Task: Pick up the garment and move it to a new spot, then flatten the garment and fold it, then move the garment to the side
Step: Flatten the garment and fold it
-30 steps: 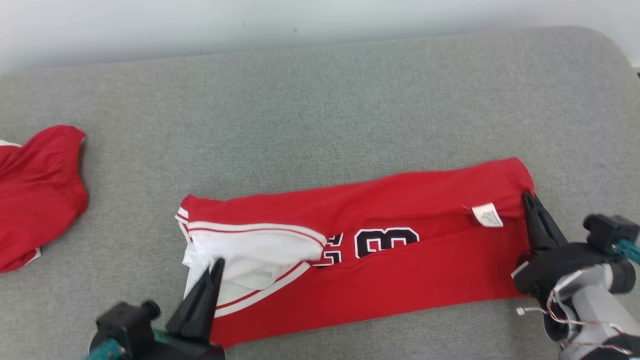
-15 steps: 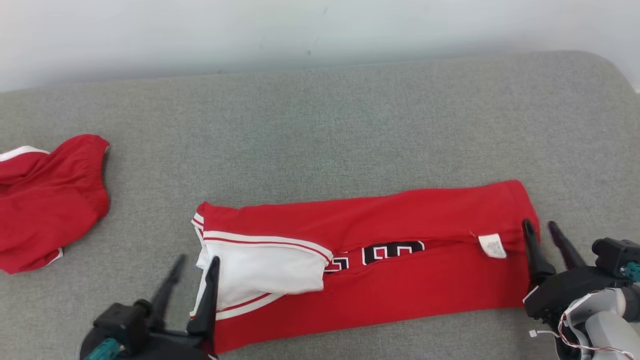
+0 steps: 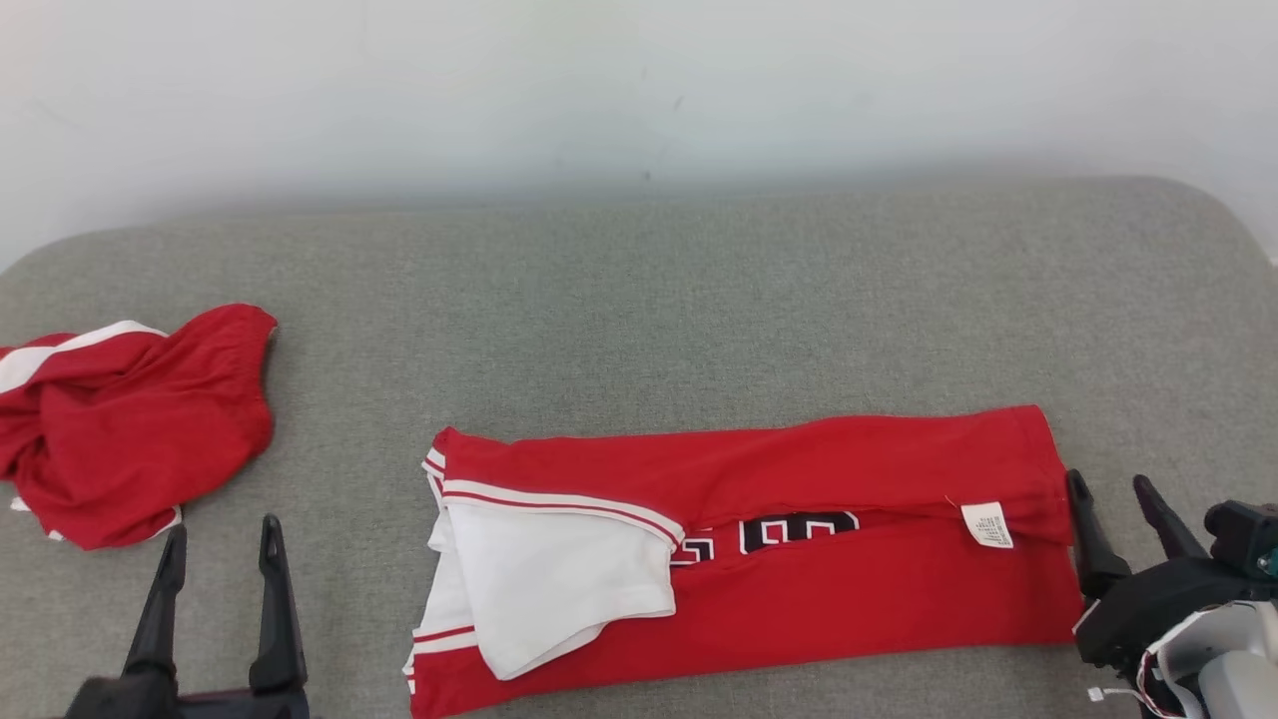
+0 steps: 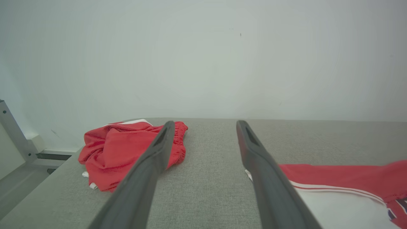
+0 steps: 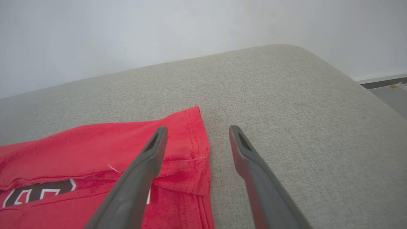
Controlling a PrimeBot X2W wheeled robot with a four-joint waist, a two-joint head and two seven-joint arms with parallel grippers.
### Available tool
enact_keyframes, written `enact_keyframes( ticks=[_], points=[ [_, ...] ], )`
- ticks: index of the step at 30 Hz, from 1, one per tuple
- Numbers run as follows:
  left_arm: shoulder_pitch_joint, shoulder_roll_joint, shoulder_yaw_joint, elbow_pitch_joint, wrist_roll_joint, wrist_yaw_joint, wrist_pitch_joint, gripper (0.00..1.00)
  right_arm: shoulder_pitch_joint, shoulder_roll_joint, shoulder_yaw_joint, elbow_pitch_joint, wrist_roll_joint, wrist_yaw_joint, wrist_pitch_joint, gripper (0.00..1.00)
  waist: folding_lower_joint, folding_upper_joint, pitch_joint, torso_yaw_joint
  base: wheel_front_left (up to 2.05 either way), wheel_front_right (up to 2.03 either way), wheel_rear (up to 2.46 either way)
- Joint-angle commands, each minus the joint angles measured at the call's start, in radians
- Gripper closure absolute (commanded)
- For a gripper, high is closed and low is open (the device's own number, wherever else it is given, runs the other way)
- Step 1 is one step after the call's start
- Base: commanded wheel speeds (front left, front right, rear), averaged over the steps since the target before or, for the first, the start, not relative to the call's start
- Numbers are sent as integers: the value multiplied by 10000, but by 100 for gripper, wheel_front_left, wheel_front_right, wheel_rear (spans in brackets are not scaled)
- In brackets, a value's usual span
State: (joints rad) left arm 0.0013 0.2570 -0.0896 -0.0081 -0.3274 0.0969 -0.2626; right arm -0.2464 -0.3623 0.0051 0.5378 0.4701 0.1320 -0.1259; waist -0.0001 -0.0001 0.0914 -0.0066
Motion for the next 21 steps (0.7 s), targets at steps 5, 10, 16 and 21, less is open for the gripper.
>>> enact_keyframes(
  ticks=[5,10,16,21],
  points=[
    [646,-206,558,-53,818,-63,-30,0,-193,-129,-206,614,-539,-28,352,0,1,1,-352,336,0,0,0],
    [940,-394,767,9,1151,-267,-30,0,-576,-223,-218,1351,-855,-29,742,0,1,1,-433,567,0,0,0],
    [889,-595,850,175,1354,-523,-30,0,-1057,-240,-121,2242,-988,-29,1128,0,1,1,-377,803,0,0,0],
    [709,-723,847,363,1570,-693,-30,0,-1383,-210,-32,3322,-931,-29,1555,0,1,1,-264,944,0,0,0]
  ],
)
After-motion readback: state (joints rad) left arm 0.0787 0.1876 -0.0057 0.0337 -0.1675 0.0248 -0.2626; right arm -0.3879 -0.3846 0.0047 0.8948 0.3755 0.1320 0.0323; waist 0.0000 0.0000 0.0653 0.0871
